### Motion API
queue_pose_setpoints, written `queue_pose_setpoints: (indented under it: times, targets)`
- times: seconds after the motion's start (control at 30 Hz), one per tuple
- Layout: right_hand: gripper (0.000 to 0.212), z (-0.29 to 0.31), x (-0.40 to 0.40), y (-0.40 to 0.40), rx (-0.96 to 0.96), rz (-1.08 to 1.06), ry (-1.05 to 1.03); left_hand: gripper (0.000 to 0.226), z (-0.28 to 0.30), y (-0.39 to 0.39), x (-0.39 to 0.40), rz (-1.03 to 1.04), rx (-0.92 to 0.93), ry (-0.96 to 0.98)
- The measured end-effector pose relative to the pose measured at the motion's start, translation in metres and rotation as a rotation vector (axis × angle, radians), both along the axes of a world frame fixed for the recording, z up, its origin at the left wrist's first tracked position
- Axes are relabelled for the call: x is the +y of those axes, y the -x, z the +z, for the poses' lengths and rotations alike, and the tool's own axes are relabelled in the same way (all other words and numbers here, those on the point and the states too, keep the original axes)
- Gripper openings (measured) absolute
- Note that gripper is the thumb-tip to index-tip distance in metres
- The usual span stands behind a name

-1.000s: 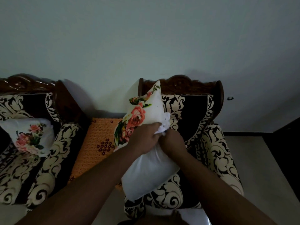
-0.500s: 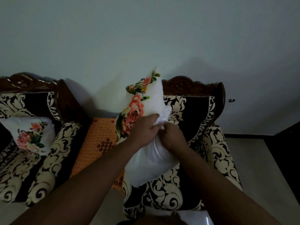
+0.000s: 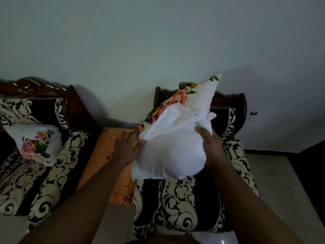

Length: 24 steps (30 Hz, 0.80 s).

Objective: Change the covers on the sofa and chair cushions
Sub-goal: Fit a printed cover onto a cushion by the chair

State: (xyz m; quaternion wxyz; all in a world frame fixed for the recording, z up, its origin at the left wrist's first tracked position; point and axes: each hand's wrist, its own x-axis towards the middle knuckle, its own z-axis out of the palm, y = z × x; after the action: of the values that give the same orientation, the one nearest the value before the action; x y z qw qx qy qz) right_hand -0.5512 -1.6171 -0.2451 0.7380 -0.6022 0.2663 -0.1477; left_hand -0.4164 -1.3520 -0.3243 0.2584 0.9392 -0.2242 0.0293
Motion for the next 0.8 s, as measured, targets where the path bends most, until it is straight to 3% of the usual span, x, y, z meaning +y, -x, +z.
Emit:
queue_pose_setpoints:
  times: [0.13,0.23,0.3,0.43,0.47,0.53,0.6,0.7,0.77,0.8]
  targets:
    - [0.020,0.003,-0.011,0.002,-0.022,-0.202,-0.078,0.051,0.005,0.001,-0.012,0.001,0.163,0.228]
    - [0.028,-0.002,-0.012,-0.002,-0.045,-0.439,-0.154,0.025,0.016,0.029,-0.035,0.166,0.291,0.527]
    - [0.029,-0.008,-0.015,-0.006,-0.058,-0.493,-0.183,0.020,0.015,0.053,-0.051,0.274,0.279,0.658]
    - [0.028,-0.002,-0.029,-0.011,-0.077,-0.341,-0.401,0.023,0.003,0.052,-0.052,0.254,0.131,0.641]
    - [0.032,-0.002,-0.035,-0.014,-0.084,-0.278,-0.507,0.024,0.004,0.045,-0.047,0.218,0.131,0.649]
    - [0.038,0.000,-0.038,-0.020,-0.027,-0.318,-0.526,0.023,0.012,0.039,-0.038,0.198,0.196,0.699]
    - [0.041,0.000,-0.025,-0.023,0.077,-0.264,-0.392,0.022,0.011,0.041,-0.036,0.289,0.277,0.732]
    - [0.044,0.003,0.003,-0.037,0.068,-0.188,-0.414,0.021,-0.005,0.053,-0.032,0.519,0.388,0.801]
    - [0.068,-0.005,0.029,-0.044,0.071,-0.151,-0.306,0.025,-0.017,0.057,-0.026,0.642,0.439,0.845]
    - [0.092,-0.016,0.046,-0.045,0.177,-0.083,-0.131,0.025,-0.023,0.058,-0.024,0.646,0.438,0.841]
